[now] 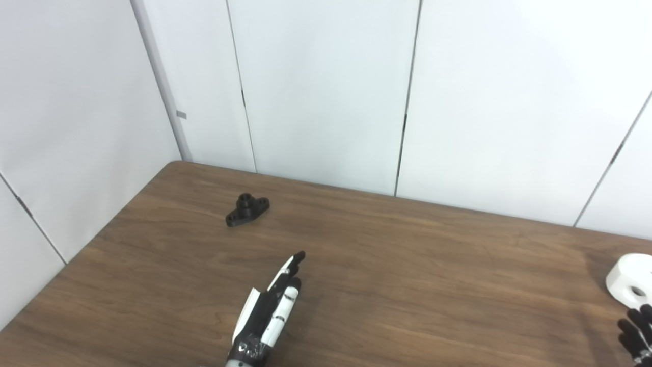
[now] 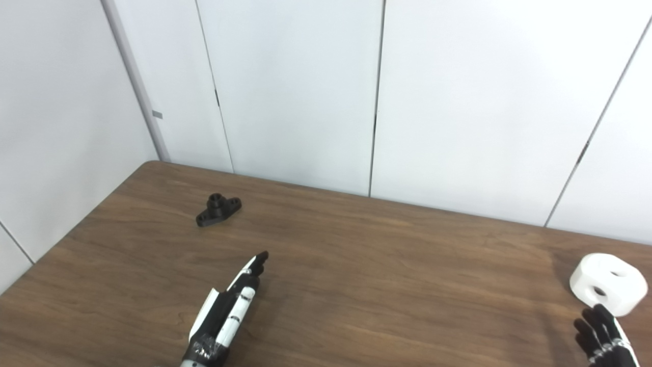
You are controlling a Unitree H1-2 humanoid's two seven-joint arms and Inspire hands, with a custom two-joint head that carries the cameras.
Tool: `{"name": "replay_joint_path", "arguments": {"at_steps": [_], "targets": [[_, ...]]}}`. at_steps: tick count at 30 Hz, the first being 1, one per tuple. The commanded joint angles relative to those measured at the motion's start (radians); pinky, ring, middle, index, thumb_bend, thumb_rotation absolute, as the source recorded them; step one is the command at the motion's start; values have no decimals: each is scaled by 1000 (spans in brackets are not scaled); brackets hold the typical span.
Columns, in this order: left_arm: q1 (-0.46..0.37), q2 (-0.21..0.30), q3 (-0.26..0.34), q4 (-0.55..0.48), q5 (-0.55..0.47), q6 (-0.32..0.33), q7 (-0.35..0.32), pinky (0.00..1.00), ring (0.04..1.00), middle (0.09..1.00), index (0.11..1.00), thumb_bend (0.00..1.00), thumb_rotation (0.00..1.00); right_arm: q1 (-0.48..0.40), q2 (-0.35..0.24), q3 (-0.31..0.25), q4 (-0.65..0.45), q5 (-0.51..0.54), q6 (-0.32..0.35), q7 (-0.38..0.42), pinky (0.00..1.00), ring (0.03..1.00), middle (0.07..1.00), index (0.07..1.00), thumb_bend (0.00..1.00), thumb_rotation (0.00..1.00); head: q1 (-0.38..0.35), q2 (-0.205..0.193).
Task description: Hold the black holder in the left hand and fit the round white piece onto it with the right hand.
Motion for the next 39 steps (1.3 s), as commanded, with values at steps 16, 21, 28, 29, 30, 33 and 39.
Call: {"name": "replay_joint_path", "arguments": {"at_steps": [16, 21, 28, 29, 30, 33, 39], "targets": [[-11, -2, 56, -183, 88, 132, 68, 1000, 1000, 1000, 963, 698, 333, 37, 0, 8, 53, -28, -45, -3, 959, 929, 931, 931, 682, 926, -10, 15], [-64, 42, 78, -253, 240, 261, 76, 1000, 1000, 1000, 905, 828, 330, 39, -8, 6, 52, -46, -42, -11, 998, 937, 929, 934, 712, 936, -9, 16], [-152, 138, 108, -220, 373, 350, 74, 1000, 1000, 995, 850, 841, 313, 39, -6, 8, 50, -55, -40, -17, 963, 926, 923, 925, 747, 928, -12, 17], [-163, 150, 114, -208, 380, 356, 76, 1000, 1000, 995, 847, 845, 305, 41, -6, 9, 43, -54, -33, -17, 969, 928, 925, 925, 750, 929, -12, 18], [-169, 157, 118, -200, 385, 358, 78, 1000, 1000, 995, 842, 851, 300, 43, -6, 10, 39, -54, -28, -18, 974, 932, 929, 931, 746, 931, -12, 18], [-196, 180, 131, -164, 408, 370, 86, 1000, 1000, 997, 841, 862, 301, 45, -6, 10, 32, -60, -21, -22, 991, 937, 930, 938, 737, 939, -13, 19], [-248, 230, 153, -80, 421, 364, 97, 1000, 1000, 987, 829, 871, 261, 45, -1, 9, 38, -60, -30, -26, 979, 929, 924, 932, 736, 928, -16, 23]]}}
